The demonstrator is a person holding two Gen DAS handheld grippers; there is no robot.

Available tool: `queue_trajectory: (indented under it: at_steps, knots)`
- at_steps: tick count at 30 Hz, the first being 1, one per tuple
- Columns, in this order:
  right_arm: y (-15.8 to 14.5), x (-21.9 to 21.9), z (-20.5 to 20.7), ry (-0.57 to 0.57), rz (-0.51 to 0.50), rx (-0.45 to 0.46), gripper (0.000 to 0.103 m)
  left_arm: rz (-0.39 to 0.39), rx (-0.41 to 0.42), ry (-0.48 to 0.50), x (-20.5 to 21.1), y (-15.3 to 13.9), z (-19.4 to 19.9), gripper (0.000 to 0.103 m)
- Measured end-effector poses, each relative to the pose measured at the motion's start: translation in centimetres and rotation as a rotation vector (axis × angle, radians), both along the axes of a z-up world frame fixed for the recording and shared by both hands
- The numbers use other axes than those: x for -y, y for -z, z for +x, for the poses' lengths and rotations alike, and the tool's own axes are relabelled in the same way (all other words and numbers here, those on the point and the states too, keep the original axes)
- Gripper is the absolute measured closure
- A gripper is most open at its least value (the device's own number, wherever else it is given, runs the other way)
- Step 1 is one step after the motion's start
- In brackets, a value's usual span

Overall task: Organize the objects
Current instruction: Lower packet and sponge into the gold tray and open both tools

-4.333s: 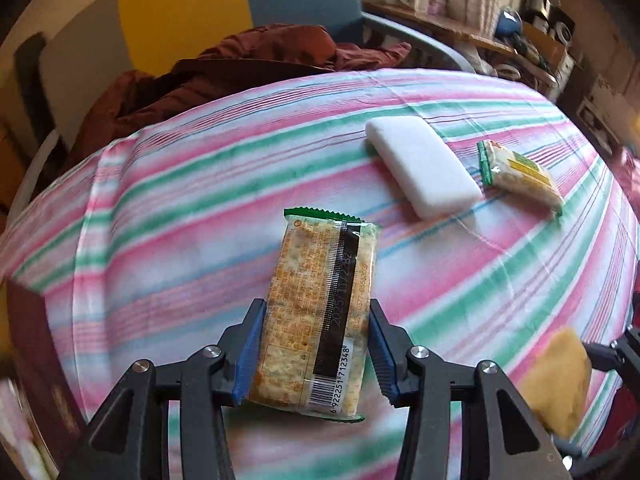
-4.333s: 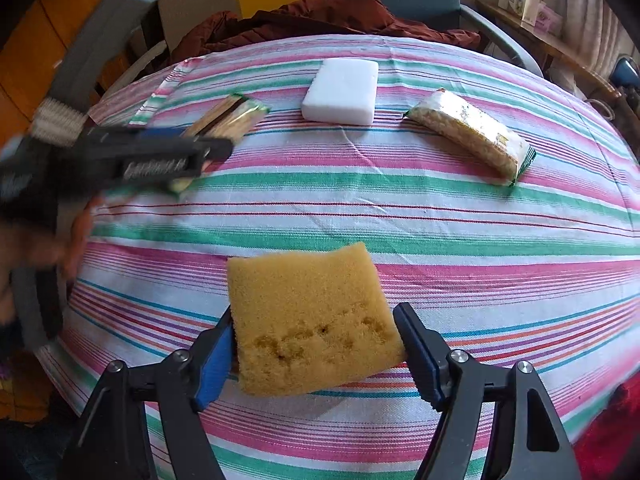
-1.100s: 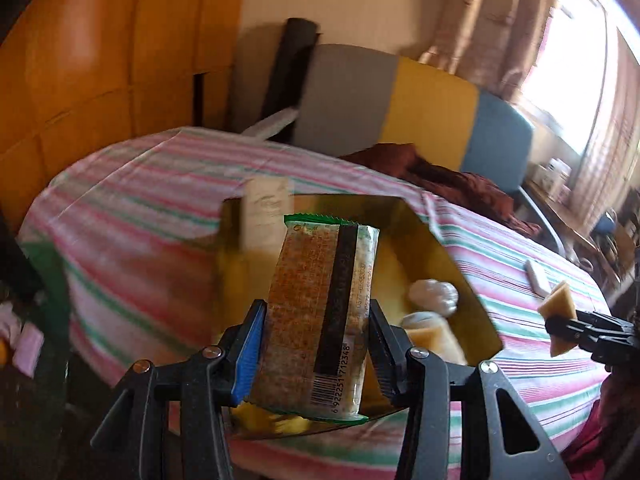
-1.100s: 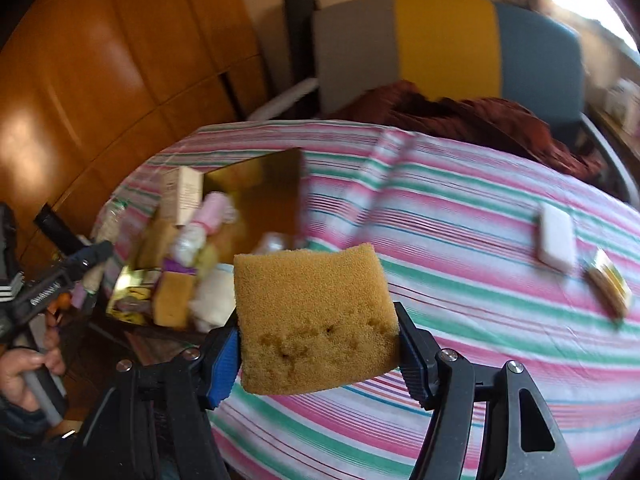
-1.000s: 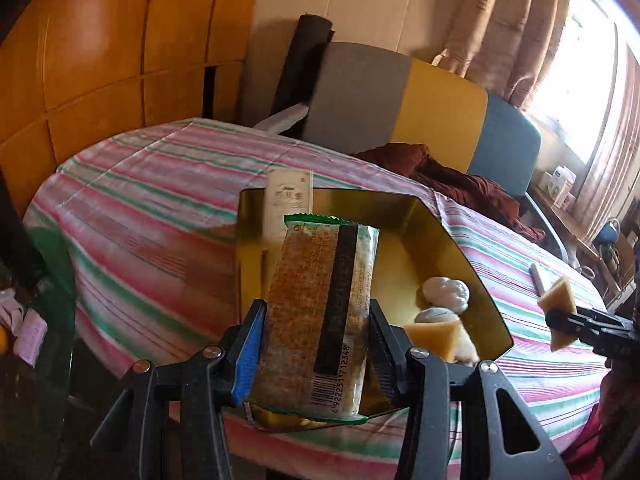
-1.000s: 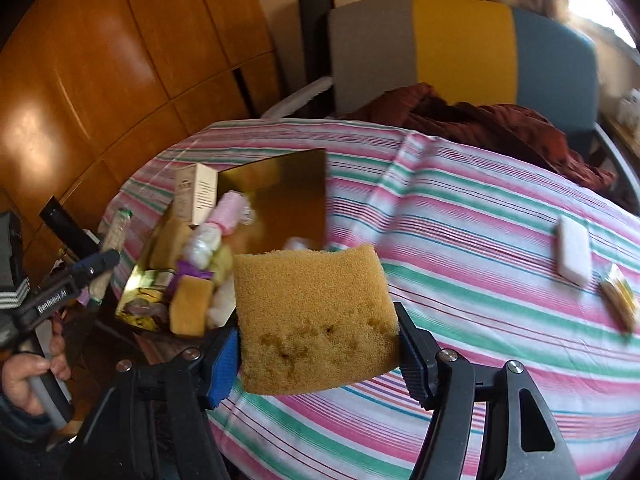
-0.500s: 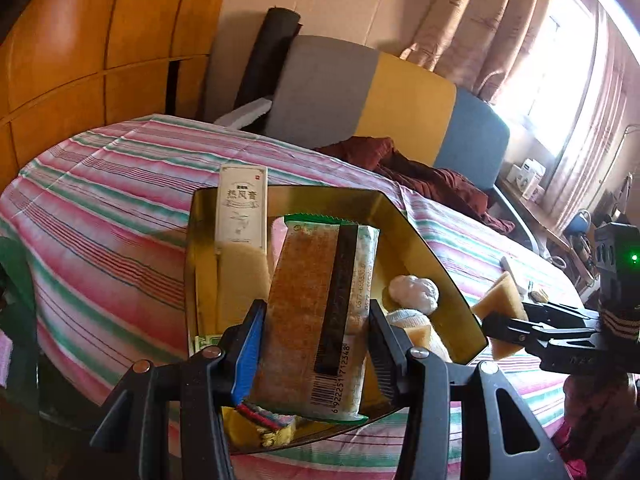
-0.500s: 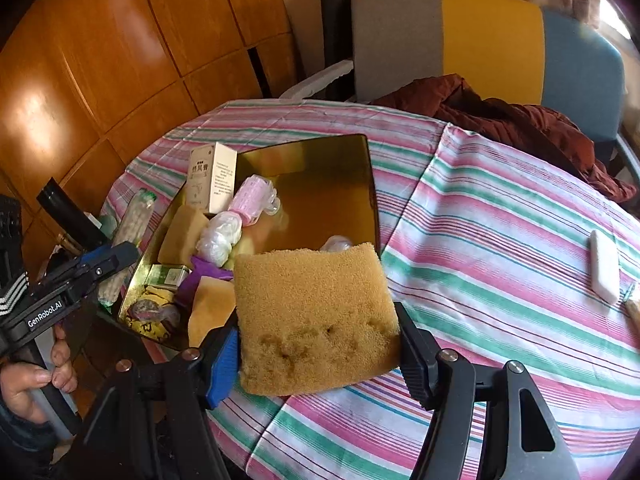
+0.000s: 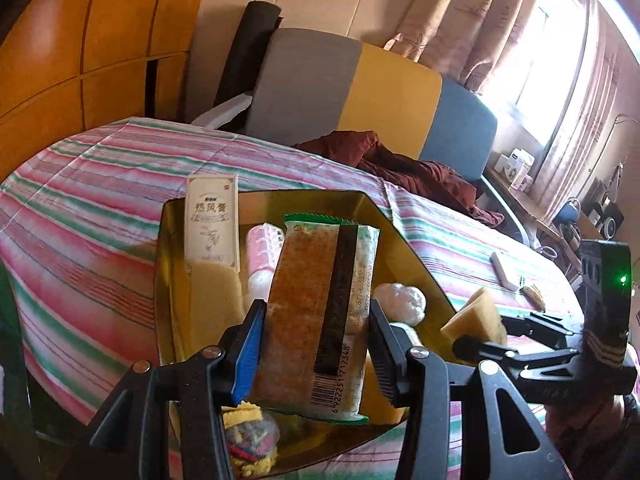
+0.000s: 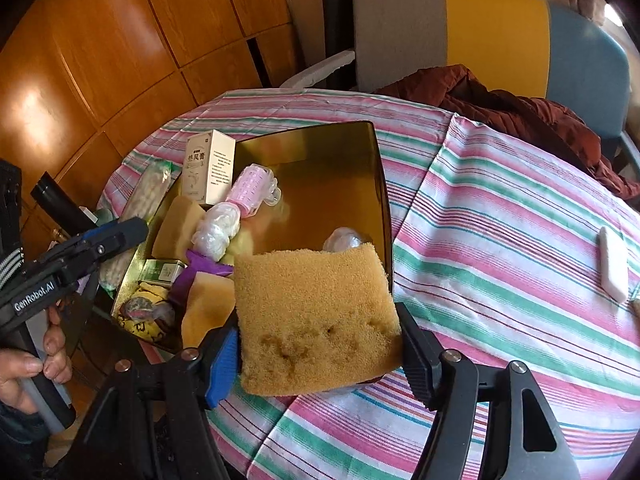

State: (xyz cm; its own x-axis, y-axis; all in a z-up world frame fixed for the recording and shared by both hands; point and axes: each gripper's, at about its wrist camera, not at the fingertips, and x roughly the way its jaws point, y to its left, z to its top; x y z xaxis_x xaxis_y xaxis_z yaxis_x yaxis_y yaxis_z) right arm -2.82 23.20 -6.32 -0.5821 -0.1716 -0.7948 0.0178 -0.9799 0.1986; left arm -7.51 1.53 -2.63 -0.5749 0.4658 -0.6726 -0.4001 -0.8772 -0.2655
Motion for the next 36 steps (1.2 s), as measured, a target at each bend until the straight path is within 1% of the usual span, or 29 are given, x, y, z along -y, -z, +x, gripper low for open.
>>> queue_trajectory:
  at_steps: [7,10,12,14,19,29,36]
  knots:
    - [0.2,0.0,-0.4,0.005,-0.005,-0.001,0.031,-0.023,-0.004,0.049,-2.0,-0.4,-1.5,0.054]
    - [0.4,0.1,-0.6,0.005,-0.008,-0.001,0.026,-0.050,-0.010,0.072,-3.1,-0.2,-2.1,0.054]
    - [0.5,0.0,-0.6,0.008,-0.013,-0.001,0.021,-0.074,0.006,0.095,-3.9,0.2,-2.6,0.054]
    - [0.6,-0.2,-0.6,0.011,-0.020,-0.003,0.018,-0.094,0.017,0.102,-4.5,0.9,-3.0,0.054]
    - [0.7,-0.5,-0.1,0.019,-0.032,-0.006,0.018,-0.118,0.056,0.118,-5.1,2.3,-3.3,0.054]
    - [0.2,-0.2,0.5,0.017,-0.043,-0.028,0.018,-0.101,0.064,0.055,-3.3,2.4,-2.2,0.054]
    - [0.4,0.5,0.7,0.001,-0.052,-0.020,0.017,-0.110,0.038,0.002,-2.2,1.5,-0.4,0.054]
